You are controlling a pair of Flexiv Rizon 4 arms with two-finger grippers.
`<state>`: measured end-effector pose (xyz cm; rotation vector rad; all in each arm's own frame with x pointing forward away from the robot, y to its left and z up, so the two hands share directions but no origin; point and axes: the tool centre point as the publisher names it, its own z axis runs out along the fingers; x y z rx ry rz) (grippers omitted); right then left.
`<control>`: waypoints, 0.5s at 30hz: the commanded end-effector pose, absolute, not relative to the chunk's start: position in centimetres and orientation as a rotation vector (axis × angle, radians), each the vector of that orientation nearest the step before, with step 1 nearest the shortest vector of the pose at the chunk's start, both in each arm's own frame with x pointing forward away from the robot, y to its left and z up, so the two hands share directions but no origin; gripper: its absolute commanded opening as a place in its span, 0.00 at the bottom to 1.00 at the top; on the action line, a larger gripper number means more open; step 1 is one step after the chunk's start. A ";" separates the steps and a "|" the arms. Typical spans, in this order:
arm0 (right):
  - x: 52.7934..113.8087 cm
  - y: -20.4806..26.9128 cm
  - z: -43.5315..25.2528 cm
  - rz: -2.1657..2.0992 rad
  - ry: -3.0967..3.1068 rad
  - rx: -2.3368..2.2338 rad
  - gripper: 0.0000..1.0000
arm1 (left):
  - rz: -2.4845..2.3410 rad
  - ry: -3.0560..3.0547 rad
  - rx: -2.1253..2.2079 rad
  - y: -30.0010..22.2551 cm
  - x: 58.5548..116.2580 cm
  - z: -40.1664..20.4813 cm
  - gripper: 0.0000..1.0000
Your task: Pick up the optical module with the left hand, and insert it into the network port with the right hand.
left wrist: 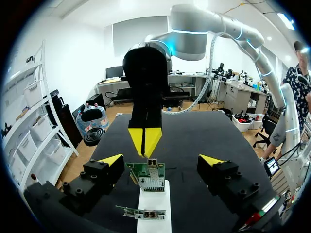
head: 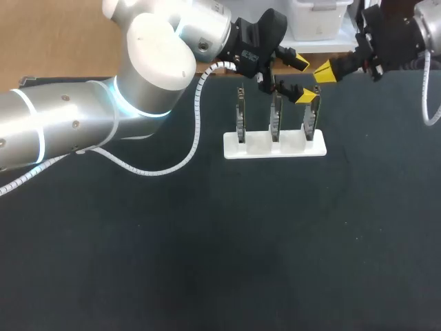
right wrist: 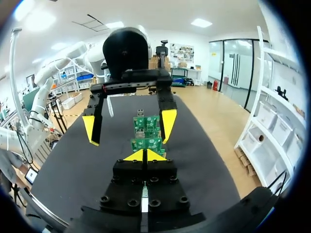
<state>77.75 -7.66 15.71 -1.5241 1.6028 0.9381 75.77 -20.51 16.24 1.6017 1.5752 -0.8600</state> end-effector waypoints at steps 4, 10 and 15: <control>77.1 -8.4 16.8 0.893 1.607 -1.517 0.00 | -0.858 1.574 1.600 -20.5 75.7 16.2 1.00; 77.1 -9.2 17.2 0.869 1.619 -1.507 0.00 | -0.841 1.562 1.600 -20.5 75.8 16.7 1.00; 77.4 -9.6 18.0 0.845 1.606 -1.497 0.00 | -0.795 1.559 1.584 -19.9 76.3 17.5 1.00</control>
